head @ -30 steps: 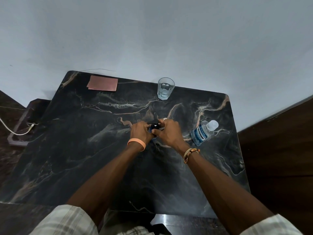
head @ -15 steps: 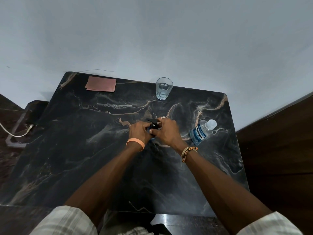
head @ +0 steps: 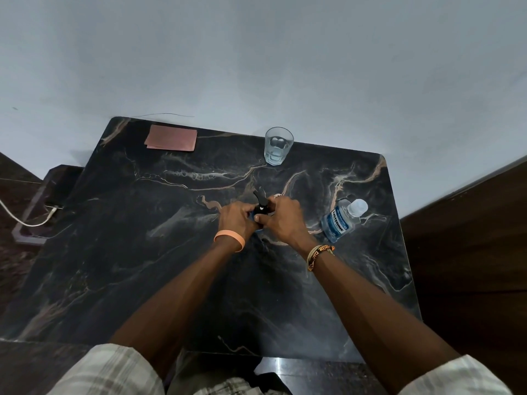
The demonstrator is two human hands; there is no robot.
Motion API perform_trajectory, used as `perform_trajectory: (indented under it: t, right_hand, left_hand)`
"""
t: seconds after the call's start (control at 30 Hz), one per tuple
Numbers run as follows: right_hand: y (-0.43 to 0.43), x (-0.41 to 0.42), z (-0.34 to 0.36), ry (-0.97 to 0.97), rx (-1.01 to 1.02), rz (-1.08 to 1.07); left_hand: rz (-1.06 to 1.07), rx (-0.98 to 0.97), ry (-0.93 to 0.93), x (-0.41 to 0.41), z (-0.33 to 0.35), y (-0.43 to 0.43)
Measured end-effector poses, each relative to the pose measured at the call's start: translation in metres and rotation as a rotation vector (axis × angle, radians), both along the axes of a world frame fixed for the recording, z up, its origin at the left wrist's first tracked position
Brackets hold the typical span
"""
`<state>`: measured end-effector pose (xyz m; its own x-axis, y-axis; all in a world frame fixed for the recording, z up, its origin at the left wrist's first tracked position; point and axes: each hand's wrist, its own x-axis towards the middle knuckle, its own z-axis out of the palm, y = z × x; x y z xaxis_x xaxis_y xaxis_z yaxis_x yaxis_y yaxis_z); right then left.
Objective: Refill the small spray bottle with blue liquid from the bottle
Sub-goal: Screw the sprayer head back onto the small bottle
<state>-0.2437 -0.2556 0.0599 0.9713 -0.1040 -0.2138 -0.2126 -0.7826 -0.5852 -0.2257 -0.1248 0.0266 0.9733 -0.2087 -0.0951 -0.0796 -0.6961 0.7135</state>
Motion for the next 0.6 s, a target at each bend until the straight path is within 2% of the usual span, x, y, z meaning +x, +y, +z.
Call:
perform_trajectory:
  t: [0.6]
  right_hand:
    - [0.0020, 0.0007, -0.0005, 0.003, -0.019, 0.000]
  left_hand:
    - [0.010, 0.001, 0.019, 0.0005, -0.0006, 0.0004]
